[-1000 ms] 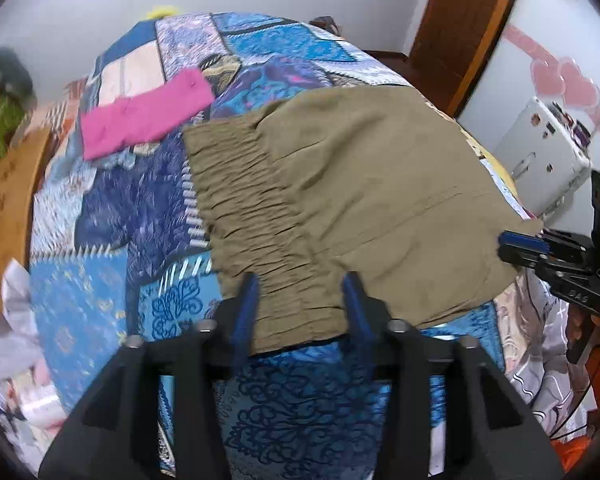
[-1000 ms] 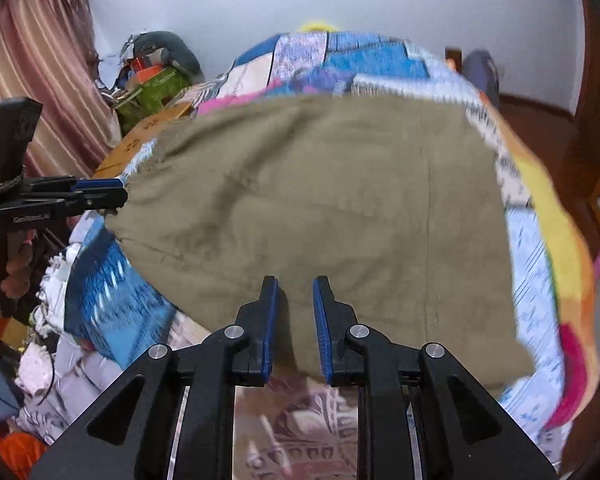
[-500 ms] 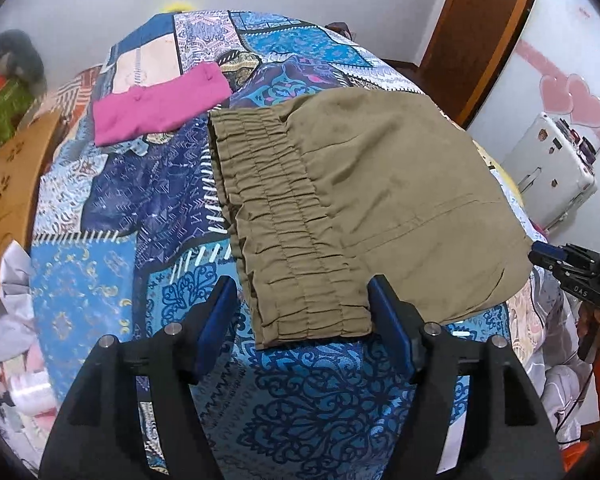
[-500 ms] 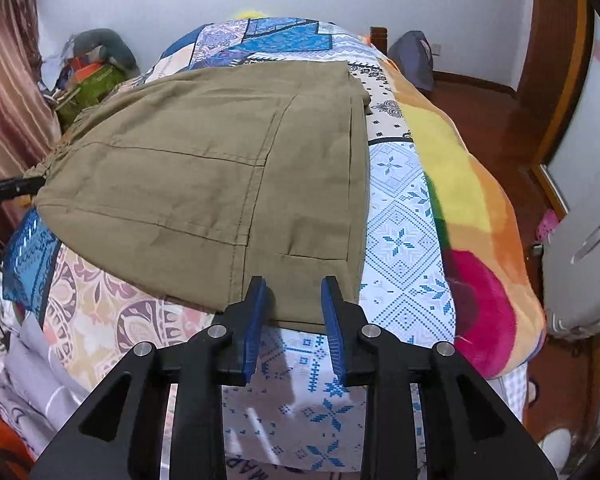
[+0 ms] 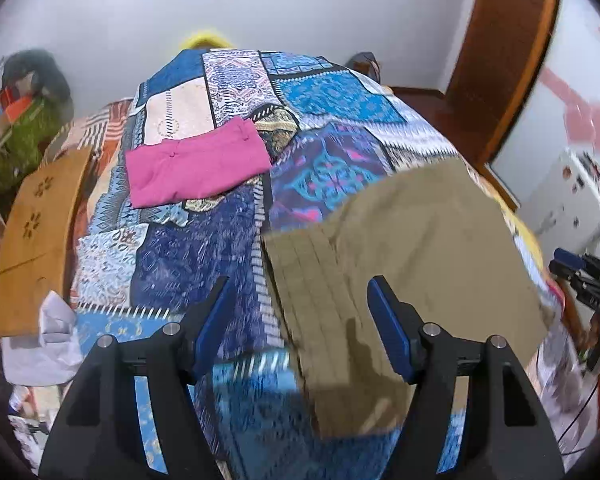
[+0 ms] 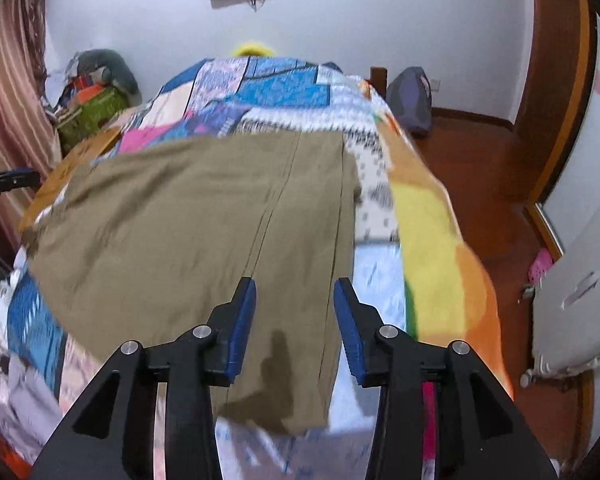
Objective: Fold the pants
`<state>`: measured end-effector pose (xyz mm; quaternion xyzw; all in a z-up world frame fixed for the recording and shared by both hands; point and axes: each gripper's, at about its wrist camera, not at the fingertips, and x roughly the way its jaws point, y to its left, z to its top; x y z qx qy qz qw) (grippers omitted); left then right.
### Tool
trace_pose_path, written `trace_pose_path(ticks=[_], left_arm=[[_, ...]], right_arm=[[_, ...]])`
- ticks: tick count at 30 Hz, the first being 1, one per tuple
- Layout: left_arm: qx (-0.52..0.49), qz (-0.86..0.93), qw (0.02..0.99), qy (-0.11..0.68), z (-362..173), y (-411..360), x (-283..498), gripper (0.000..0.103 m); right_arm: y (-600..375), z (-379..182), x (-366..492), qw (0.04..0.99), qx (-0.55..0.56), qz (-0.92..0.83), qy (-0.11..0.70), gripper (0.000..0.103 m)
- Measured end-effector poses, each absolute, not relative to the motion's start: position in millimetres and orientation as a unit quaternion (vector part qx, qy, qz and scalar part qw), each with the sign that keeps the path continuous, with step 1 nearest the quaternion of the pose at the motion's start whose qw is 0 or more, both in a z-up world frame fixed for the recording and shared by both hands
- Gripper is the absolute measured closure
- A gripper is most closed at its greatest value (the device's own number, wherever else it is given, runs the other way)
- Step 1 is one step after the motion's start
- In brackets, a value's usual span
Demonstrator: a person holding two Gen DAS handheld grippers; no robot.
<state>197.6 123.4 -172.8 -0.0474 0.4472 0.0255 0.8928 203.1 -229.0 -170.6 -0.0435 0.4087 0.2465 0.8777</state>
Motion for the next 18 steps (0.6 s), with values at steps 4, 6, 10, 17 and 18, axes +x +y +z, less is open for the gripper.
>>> trace_pose_path(ticks=[4,6,10,17,18], left_arm=[[-0.049,0.032,0.891,0.449,-179,127,224,0.035],[-0.052,0.028,0.889,0.453,-183,128,235,0.035],[-0.051,0.021,0.886,0.46,-195,129,254,0.035],[-0.035,0.0,0.877,0.479,-231,127,270,0.035],[-0.028,0.003,0.876,0.481,-236,126,272,0.035]], right_arm=[[-219,-168,236,0.882,-0.057,0.247,0.398,0.063],[-215,-169,252,0.881,-0.06,0.249,0.397,0.062],[-207,-178,291,0.877,-0.06,0.253,0.404,0.062],[-190,-201,351,0.865,-0.072,0.268,0.418,0.062],[-185,-207,361,0.862,-0.076,0.266,0.424,0.062]])
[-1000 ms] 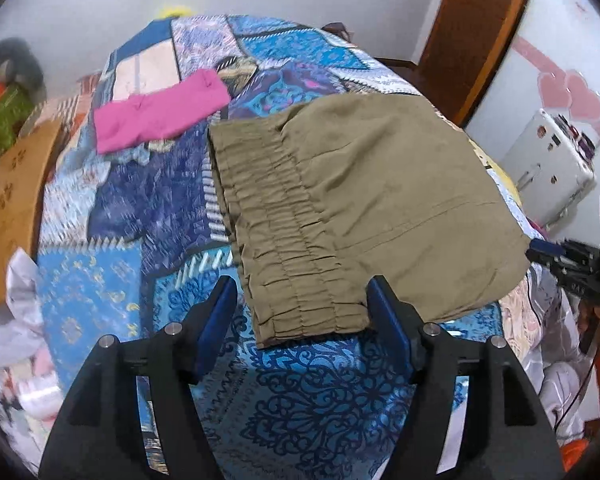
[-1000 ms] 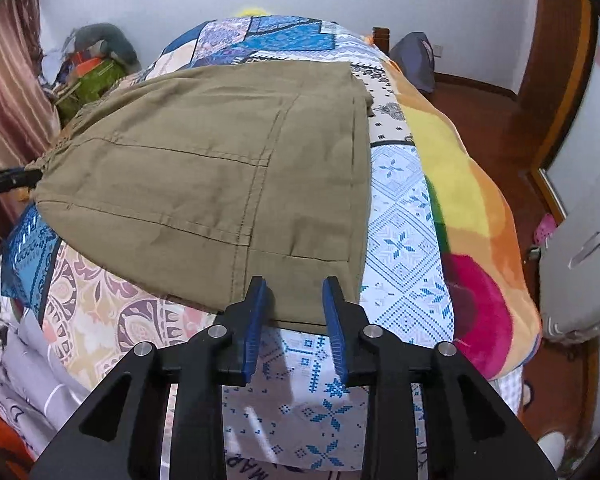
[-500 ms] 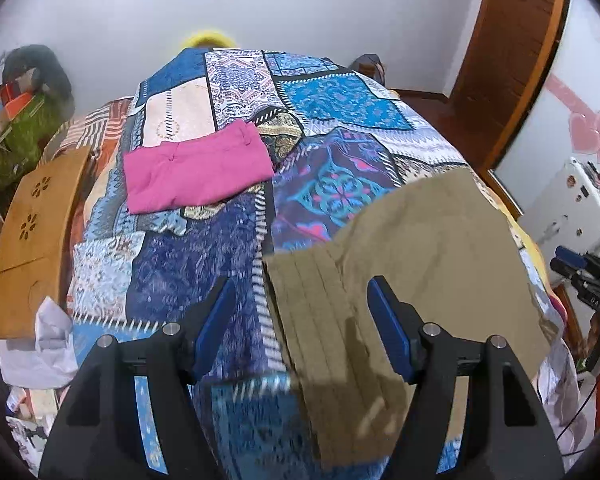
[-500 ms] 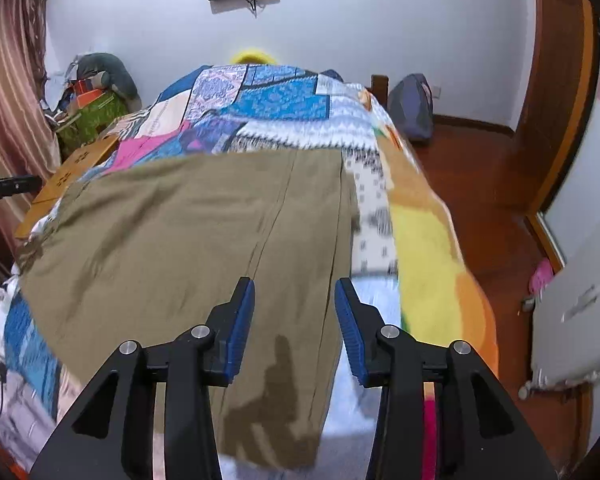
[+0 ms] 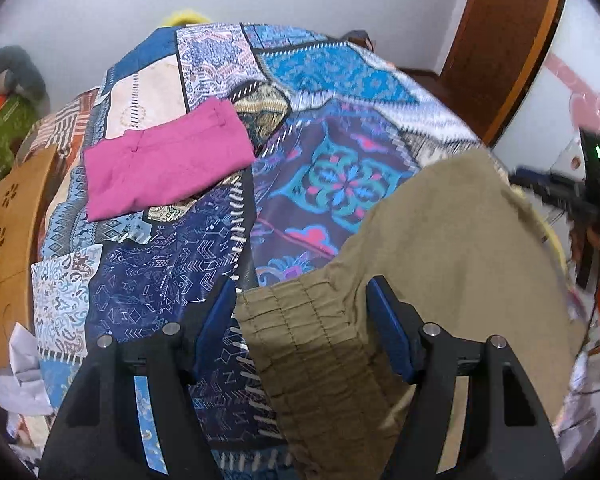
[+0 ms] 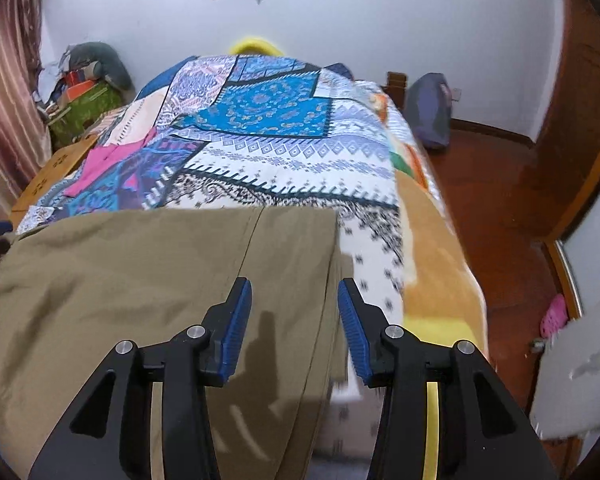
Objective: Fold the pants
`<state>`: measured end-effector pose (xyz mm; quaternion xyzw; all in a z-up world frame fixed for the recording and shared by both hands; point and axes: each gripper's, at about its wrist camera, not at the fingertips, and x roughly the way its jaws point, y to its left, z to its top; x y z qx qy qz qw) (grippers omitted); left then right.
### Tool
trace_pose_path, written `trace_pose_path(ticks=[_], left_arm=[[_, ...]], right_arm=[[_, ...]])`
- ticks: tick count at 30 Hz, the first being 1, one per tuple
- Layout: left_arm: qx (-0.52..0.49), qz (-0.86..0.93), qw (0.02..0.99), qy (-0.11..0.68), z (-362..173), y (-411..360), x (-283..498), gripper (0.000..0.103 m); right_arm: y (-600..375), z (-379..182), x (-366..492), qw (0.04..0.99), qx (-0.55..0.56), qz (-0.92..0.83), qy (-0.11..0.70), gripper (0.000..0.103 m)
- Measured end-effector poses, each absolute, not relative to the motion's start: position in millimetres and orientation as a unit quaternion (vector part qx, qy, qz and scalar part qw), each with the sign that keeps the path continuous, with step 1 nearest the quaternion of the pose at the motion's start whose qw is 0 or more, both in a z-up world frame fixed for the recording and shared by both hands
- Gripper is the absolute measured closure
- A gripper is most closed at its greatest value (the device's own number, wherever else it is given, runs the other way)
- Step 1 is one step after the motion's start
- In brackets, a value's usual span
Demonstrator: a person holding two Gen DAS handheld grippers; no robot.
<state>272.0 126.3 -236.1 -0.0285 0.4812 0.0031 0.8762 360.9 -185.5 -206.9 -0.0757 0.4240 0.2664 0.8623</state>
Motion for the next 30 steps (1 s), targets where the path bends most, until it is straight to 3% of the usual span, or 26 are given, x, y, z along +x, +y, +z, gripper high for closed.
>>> trace_pose_path(ticks=[5,8,12,17,25,30], left_arm=[[-0.047,0.012,0.87,0.491,-247,136,276,0.03],[-0.065,0.024,0.868,0.491,-249,146,275,0.029],[-0.077,0.035,0.863,0.497,-255,151,278,0.028],[-0.066,0.043,0.861,0.502,-246,149,280,0.028],[-0.025,0.004,0.892,0.452,-188,117,266,0.03],[-0.036,-0.044,0.881,0.469,-201,91,266,0.03]], right_arm=[[-174,-230,390,0.864,-0.104,0.241,0.431,0.062],[-174,-242,397,0.857,-0.101,0.242,0.444,0.069],[-177,-242,397,0.857,-0.097,0.236,0.448,0.075],[-171,-232,398,0.847,-0.119,0.225,0.466,0.075],[-161,-166,350,0.849,-0.075,0.302,0.427,0.069],[-126,-161,310,0.816,-0.054,0.379,0.432,0.058]])
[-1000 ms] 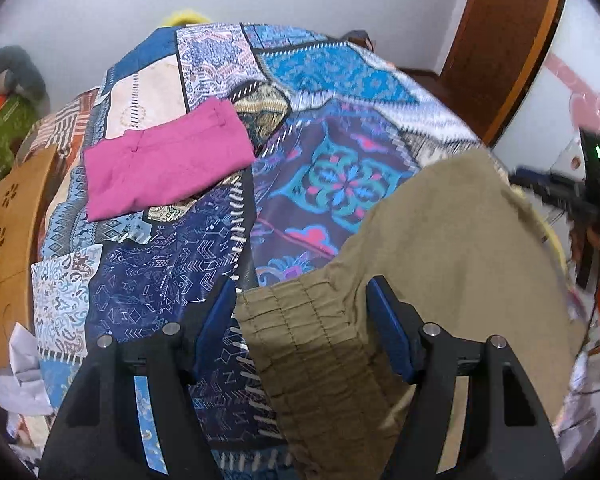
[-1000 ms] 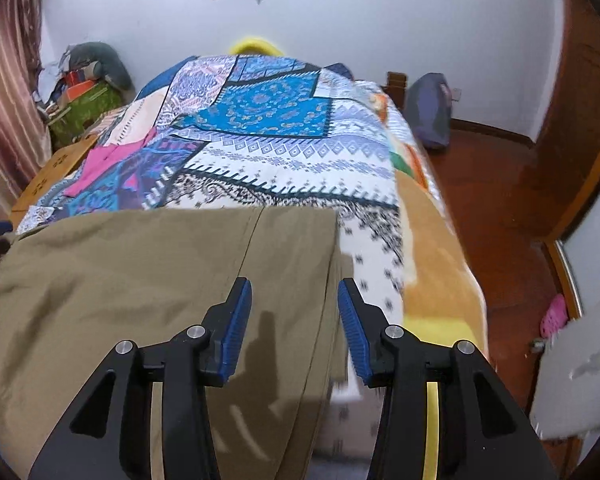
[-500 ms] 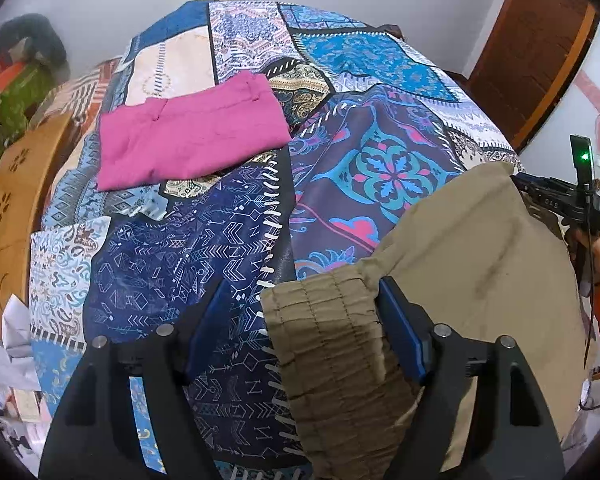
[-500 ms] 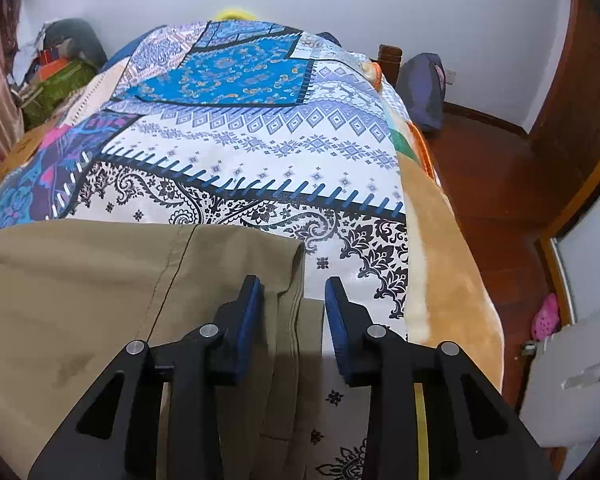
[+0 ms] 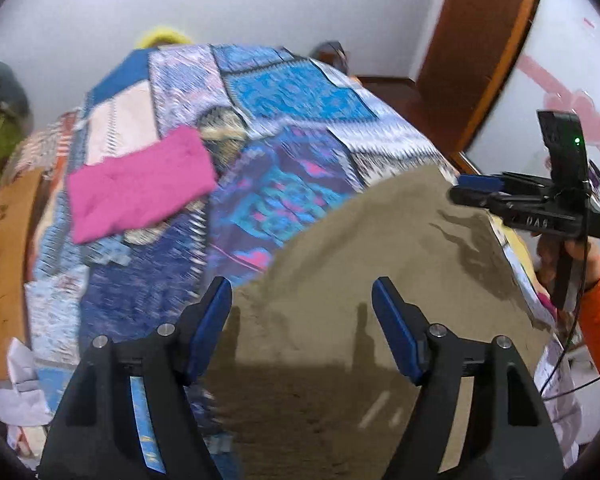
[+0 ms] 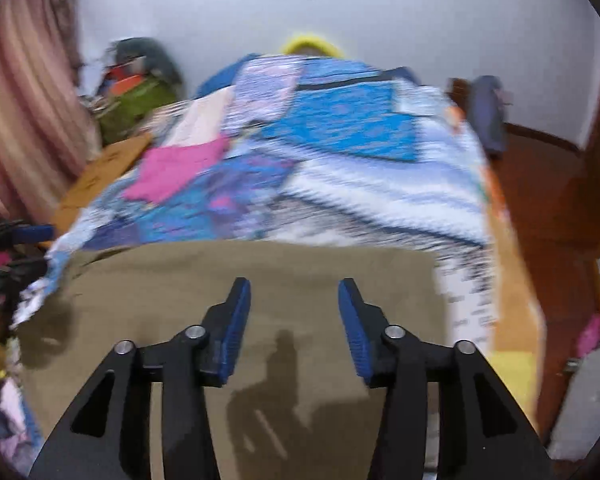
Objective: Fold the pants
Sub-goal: 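Lower the olive pants onto the quilt and open both grippers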
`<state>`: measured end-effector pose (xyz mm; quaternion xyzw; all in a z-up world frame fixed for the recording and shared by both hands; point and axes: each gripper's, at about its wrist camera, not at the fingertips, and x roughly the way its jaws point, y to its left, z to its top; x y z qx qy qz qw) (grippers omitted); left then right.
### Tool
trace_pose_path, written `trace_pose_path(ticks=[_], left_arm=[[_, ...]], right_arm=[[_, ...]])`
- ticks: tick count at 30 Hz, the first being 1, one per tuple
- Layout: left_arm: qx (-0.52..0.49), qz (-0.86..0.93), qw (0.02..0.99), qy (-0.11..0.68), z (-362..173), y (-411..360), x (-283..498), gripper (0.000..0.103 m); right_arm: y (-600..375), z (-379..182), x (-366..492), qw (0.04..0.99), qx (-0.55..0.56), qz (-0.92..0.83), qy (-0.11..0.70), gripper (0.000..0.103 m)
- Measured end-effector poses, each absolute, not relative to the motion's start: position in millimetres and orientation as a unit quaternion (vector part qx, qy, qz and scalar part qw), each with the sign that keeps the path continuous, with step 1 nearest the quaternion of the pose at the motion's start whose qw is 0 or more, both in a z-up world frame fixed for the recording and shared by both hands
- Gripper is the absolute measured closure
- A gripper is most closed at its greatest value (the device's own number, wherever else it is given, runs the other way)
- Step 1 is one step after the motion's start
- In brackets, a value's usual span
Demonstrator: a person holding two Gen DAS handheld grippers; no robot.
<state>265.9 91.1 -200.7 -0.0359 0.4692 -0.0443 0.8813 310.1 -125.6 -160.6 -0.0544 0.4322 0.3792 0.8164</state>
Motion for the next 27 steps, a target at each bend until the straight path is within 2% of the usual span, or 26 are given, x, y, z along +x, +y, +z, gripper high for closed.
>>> trace_pose_path(ticks=[4,6,12,16,21,27], left_arm=[[-0.022,-0.039,0.857,0.513,-235,82,270,0.03],[-0.007,-0.03,0.858,0.513,-243,83,266,0.026],[0.01,-0.021,0.859,0.512,-253,87,246,0.018],[-0.034,-0.001,0.865,0.5,-260,98,235,0.013],[-0.033,0.03,0.866,0.497,-246,96,219,0.014],[-0.047,0.043,0.892,0.447,-193,99,180,0.014]], right_arm=[[-98,-192,293,0.791,-0.079,0.389,0.466,0.057],[-95,-208,287,0.776,-0.082,0.387,0.491,0.057],[-118,-200,246,0.785,-0.14,0.379,0.47,0.057],[-146,-200,231,0.791,-0.114,0.363,0.479,0.057],[-170,-191,209,0.81,-0.09,0.336,0.472,0.056],[-192,-161,193,0.839,-0.07,0.31,0.442,0.056]])
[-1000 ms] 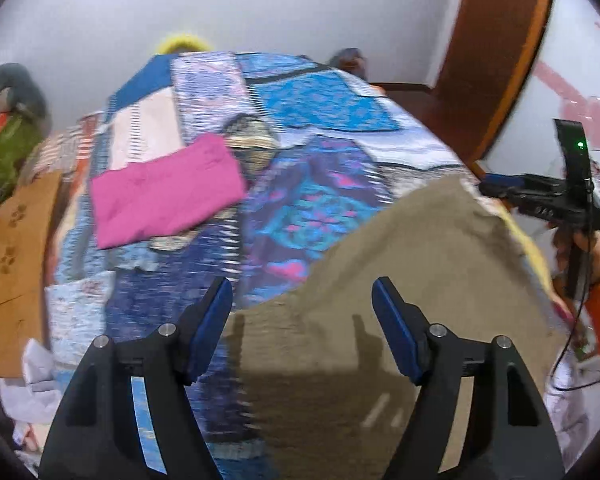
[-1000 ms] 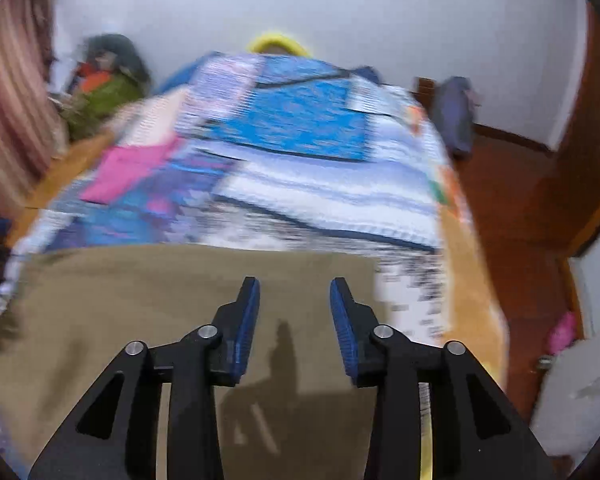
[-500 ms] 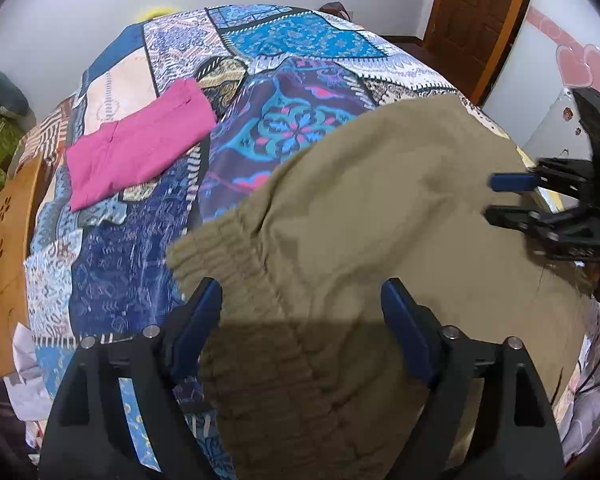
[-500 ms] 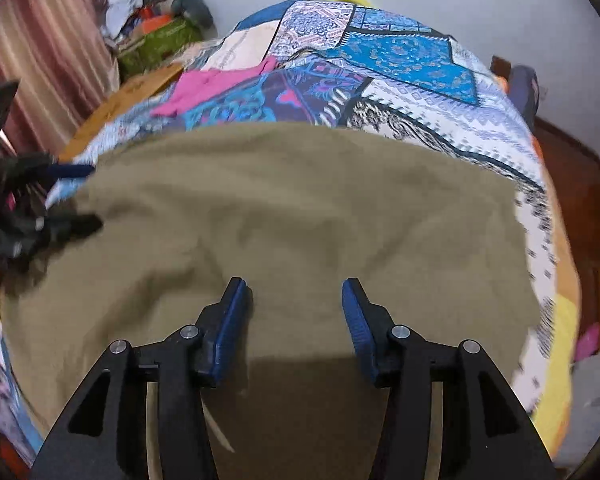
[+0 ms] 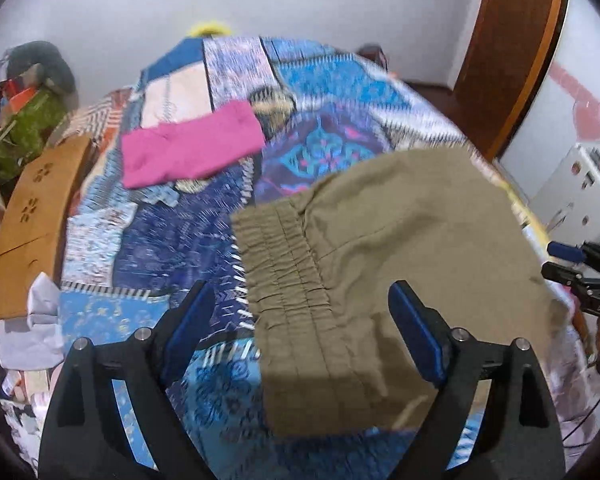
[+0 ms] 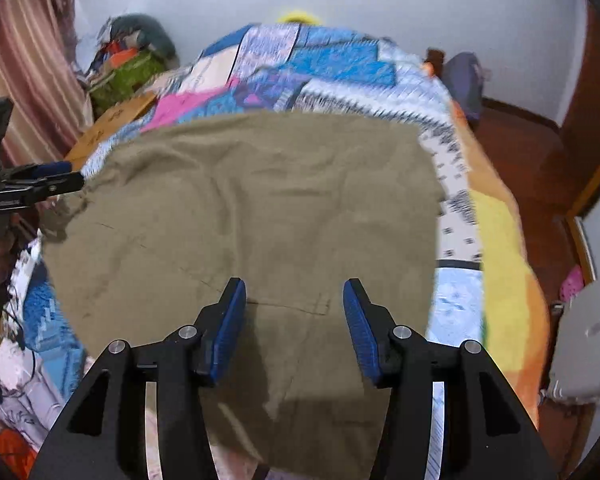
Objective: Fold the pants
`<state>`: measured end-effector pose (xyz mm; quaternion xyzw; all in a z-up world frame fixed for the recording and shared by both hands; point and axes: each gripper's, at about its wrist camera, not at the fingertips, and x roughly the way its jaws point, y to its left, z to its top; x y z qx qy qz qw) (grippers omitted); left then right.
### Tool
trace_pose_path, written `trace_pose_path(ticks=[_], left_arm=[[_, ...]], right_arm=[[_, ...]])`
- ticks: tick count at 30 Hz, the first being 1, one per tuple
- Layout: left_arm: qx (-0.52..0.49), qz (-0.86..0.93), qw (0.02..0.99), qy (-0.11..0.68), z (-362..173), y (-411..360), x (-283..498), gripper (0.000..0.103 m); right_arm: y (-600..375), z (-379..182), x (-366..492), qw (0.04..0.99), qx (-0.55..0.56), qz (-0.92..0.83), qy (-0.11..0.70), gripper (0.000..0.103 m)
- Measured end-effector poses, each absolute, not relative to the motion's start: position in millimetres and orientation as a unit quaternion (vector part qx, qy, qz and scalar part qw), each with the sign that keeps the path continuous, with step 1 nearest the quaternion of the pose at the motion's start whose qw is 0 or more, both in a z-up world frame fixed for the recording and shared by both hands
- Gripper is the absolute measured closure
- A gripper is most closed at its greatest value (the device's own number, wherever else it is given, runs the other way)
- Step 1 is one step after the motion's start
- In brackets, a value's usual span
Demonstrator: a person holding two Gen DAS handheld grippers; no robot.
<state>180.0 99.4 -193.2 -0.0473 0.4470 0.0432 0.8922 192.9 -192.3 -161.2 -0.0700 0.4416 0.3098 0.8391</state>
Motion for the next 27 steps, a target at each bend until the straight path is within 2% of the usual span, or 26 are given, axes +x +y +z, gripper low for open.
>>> trace_pose_path(ticks=[4,9,13,17,23,27], left_arm=[[-0.057,0.038,0.909,0.411,-155,100,151,0.014],[-0.066,0.035,0.915,0.397,-139,96,122,0.013],[-0.071,0.022,0.908,0.413,-150,88,107,0.013],[-0.101,0.009,0.893,0.439,-176,83,97,0.013],[-0.13,-0.02,0.871,0.473,-207,72,95,0.013],[-0.185,-0.048,0.846,0.498,-227,71,103,0.013]], right_arm=[[-196,-130,180,0.865,-0.07,0.305,0.392,0.052],[-190,-103,162,0.882,-0.064,0.318,0.341,0.049],[-178,-97,148,0.891,-0.068,0.324,0.311,0.042],[-163,-103,138,0.893,-0.081,0.331,0.294,0.041],[-149,-126,139,0.888,-0.094,0.325,0.311,0.039],[-143,-150,147,0.88,-0.1,0.321,0.337,0.039]])
